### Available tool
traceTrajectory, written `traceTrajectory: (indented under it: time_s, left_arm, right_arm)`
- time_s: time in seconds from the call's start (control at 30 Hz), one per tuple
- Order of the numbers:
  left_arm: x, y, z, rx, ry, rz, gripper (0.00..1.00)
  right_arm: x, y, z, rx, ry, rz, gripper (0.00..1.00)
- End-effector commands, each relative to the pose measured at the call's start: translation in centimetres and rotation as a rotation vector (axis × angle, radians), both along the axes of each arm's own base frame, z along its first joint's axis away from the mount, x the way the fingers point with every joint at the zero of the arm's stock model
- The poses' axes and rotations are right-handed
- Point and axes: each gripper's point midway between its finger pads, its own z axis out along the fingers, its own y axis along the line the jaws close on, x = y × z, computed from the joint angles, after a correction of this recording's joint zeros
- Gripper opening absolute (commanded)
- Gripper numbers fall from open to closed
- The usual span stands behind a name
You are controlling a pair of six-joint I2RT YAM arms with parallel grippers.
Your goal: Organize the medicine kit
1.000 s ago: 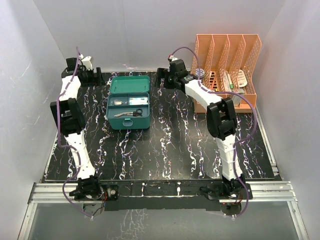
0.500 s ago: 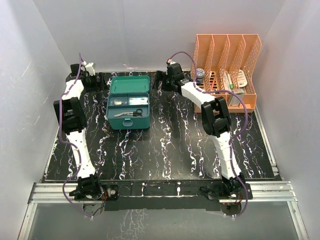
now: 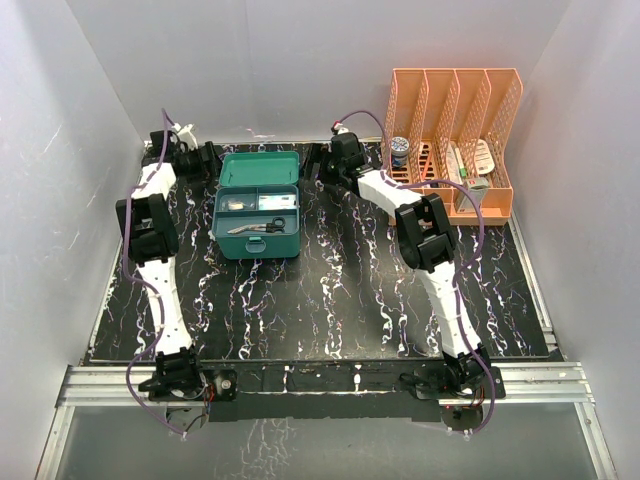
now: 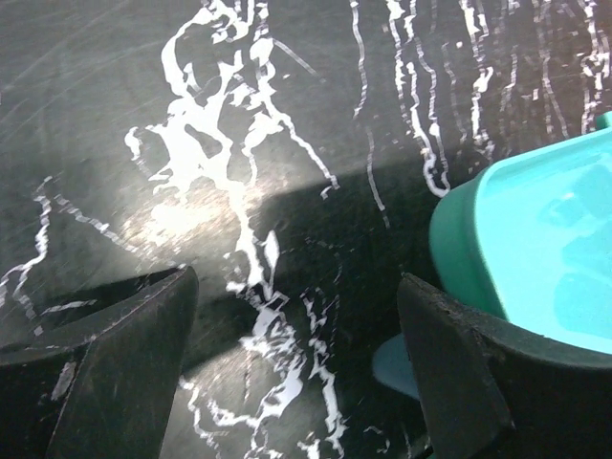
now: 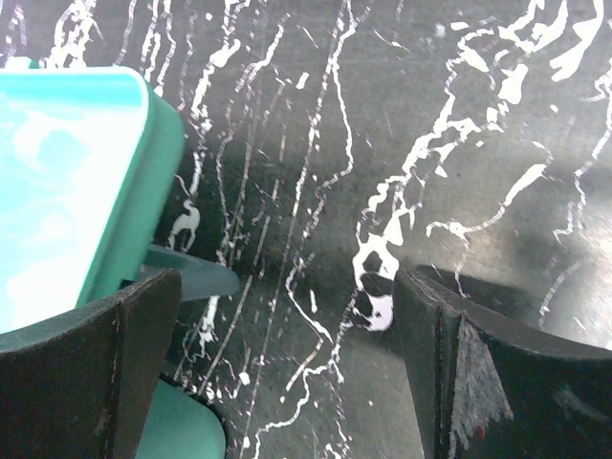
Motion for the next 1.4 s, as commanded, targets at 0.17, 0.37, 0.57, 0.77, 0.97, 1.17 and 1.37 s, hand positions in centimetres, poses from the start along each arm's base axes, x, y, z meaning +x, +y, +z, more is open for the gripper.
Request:
traceTrajectory:
  time_s: [0.17,0.37,0.57,0.77,0.97,1.17,1.37]
  left_arm:
    - [0.2,-4.1,2.8,-0.211,-0.042,-0.087,0.84]
    - [-0.8,-5.2,4.9,-0.271,-0.071,-0.123,0.84]
    - [-0.9,-4.8,8.3,-0.293,-0.121,-0.131,0.84]
    - [-1.1,-4.7,12.3,-0.322,-0.181,-0.148,0.84]
    - [-1.6,-5.4,15.9,-0.377,-0.226,-0.183,0.84]
    - [-2.7,-6.0,17.1,-0.407,-0.232,-0.225,0.84]
    - [-4.1,-6.5,18.2,-0.413,-0.232,-0.256,0.83]
  right_arm:
    - [1.8,3.7,5.7,0.218,-0.183,0.082,0.91]
    - [1.0,4.2,7.2,0.262,-0.216,0.125,0.91]
    - [-0.1,4.1,9.1,0.281,-0.247,0.150,0.92]
    - [-0.8,4.0,10.2,0.284,-0.265,0.166,0.92]
    - [-1.3,3.8,12.1,0.299,-0.305,0.175,0.92]
    - [-2.1,3.8,14.6,0.317,-0.352,0.201,0.92]
    - [-3.3,3.4,17.2,0.312,-0.387,0.220,0.92]
